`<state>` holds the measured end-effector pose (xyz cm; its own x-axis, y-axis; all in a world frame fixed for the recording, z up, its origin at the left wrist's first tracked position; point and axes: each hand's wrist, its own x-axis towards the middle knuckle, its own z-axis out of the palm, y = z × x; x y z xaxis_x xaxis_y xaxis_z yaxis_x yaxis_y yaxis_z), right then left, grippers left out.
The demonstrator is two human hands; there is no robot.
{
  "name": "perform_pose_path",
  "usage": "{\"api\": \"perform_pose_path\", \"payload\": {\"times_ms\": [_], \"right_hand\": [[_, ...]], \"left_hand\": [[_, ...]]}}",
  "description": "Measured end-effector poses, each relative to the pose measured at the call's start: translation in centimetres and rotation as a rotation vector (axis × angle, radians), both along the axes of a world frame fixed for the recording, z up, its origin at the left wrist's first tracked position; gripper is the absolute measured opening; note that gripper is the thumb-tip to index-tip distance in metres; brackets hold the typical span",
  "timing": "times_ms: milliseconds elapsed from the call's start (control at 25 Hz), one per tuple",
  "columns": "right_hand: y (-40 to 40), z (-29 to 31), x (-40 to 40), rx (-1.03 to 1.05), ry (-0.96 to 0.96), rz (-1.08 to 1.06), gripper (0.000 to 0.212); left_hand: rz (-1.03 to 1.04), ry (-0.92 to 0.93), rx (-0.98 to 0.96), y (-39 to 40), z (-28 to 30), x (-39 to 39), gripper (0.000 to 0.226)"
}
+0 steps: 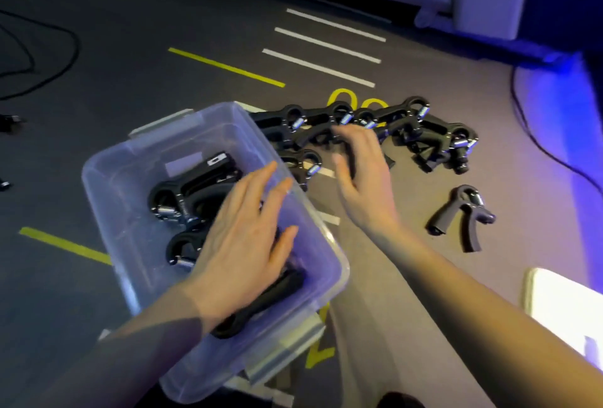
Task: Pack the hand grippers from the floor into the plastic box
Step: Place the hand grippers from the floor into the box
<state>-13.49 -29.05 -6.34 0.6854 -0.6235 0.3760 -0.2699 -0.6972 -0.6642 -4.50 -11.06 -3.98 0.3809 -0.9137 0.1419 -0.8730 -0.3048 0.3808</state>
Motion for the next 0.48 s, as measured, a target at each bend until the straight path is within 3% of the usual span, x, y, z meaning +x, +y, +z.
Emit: {"api": "perform_pose_path", "payload": {"times_ms": [200, 360, 480], "right_hand": [[-5.9, -7.1, -12.4, 0.314, 0.359, -0.590, 0.046], [-7.4, -9.8, -15.7, 0.418, 0.612, -0.558, 0.057], [-8.4, -10.6, -14.8, 0.572, 0.685, -0.529, 0.057]], "left_hand": [[-0.166, -0.027, 0.119, -3.4, -2.0, -4.5, 0.068], [-0.188, -0.085, 0.222, -5.1, -2.6, -3.9, 0.084], [-0.149, -0.081, 0.265, -5.9, -2.1, -3.9, 0.086]]}}
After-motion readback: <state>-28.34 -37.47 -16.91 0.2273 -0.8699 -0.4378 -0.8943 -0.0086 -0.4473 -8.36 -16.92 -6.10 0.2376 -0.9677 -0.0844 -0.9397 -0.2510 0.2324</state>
